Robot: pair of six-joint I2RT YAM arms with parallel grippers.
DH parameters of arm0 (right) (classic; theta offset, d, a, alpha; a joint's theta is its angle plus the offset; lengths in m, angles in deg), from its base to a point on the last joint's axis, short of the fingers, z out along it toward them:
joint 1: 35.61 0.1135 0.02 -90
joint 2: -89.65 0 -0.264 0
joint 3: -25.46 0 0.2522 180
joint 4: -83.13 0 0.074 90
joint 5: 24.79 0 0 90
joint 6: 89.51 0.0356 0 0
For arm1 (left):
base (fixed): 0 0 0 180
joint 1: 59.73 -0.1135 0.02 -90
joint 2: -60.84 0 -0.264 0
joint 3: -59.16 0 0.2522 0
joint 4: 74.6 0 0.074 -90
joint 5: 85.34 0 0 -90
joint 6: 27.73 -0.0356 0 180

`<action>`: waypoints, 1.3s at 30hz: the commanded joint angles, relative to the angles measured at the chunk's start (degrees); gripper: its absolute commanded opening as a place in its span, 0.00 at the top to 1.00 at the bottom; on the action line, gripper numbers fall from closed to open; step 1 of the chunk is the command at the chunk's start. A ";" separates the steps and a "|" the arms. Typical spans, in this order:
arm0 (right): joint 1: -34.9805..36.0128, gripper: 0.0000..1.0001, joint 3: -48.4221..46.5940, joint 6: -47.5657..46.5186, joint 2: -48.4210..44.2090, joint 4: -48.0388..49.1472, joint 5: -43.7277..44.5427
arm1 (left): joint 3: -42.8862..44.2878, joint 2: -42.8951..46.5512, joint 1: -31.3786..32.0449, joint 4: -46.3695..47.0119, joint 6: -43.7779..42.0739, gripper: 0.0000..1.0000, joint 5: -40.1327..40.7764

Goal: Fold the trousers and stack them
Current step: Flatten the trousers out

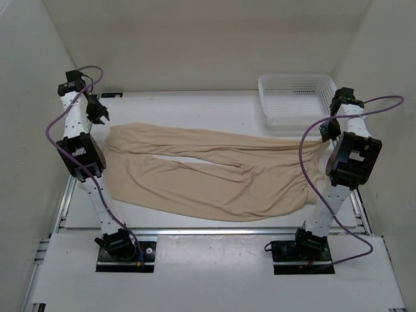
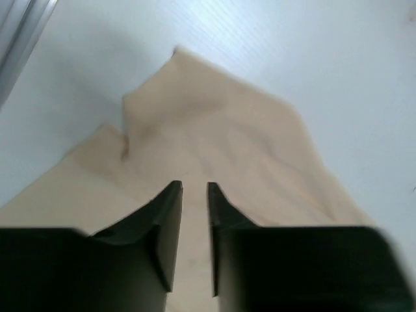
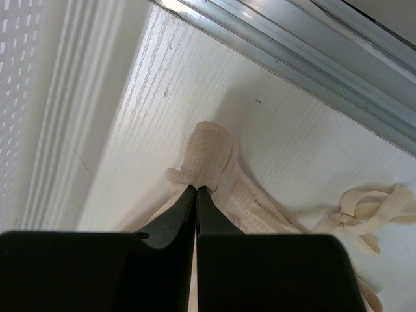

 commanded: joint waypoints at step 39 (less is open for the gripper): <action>-1.22 1.00 2.70 -0.25 -7.07 1.20 0.85 | 11.57 4.48 0.38 2.96 0.12 0.90 1.46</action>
